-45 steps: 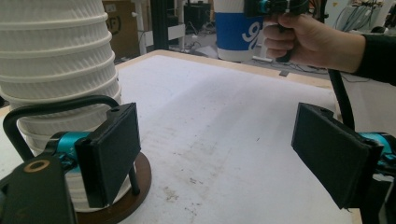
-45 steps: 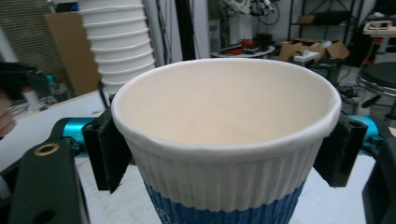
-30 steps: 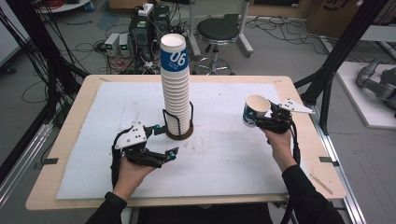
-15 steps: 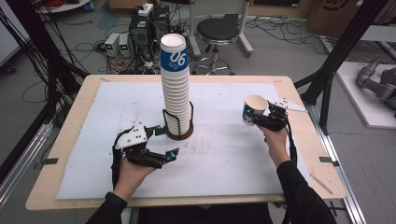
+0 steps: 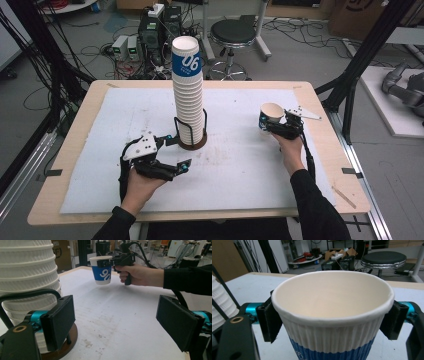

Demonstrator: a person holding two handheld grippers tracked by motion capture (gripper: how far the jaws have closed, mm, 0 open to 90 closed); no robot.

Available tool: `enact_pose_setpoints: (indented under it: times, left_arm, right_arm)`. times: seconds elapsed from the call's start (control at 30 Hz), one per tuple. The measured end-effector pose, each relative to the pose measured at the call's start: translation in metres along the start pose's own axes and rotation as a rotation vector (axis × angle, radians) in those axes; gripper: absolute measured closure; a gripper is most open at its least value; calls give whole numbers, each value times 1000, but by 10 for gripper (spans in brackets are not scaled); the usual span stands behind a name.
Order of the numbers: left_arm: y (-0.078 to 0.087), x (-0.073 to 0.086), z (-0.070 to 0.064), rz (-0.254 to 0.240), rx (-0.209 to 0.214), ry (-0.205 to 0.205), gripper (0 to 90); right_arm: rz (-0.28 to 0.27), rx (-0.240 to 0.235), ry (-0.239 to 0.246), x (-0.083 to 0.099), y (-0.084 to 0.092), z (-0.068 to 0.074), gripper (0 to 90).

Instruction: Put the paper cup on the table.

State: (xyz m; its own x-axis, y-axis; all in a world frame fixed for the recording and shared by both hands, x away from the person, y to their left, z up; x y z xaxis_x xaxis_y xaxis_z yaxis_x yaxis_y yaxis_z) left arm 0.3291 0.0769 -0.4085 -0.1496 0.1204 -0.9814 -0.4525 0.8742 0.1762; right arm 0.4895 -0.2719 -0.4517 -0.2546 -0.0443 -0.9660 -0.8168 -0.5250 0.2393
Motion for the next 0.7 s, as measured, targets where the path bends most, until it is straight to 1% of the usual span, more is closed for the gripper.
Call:
enact_pose_setpoints:
  times: [0.13,0.17,0.23,0.37,0.43,0.7]
  left_arm:
    - [0,0,0,3,1,-1,155]
    - [0,1,0,5,2,-1,155]
    - [0,1,0,6,1,-1,155]
    - [-1,1,0,7,1,-1,155]
    - [-1,1,0,6,1,0,155]
    - [-2,1,-1,8,7,-2,155]
  right_arm:
    - [1,18,3,2,-2,-1,198]
    - [5,18,4,2,-2,-2,198]
    - [17,35,10,5,-4,-4,198]
    - [42,58,7,9,-6,-7,198]
    - [45,65,13,10,-7,-7,198]
    - [64,72,20,12,-8,-7,196]
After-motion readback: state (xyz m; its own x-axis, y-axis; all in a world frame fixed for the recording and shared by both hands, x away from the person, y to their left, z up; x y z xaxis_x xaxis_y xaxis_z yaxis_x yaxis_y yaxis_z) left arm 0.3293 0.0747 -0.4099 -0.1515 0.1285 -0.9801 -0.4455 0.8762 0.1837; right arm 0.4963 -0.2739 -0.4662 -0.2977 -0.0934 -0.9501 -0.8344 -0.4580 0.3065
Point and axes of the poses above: each handheld gripper's, and its own axes: y roughly backward along the jaws, x roughly out of its underside, z roughly to its left, the point moved 7 cm from there along -y, roughly forward along the jaws, and after that the axes turned 3 degrees about y, right-handed, at the moved point
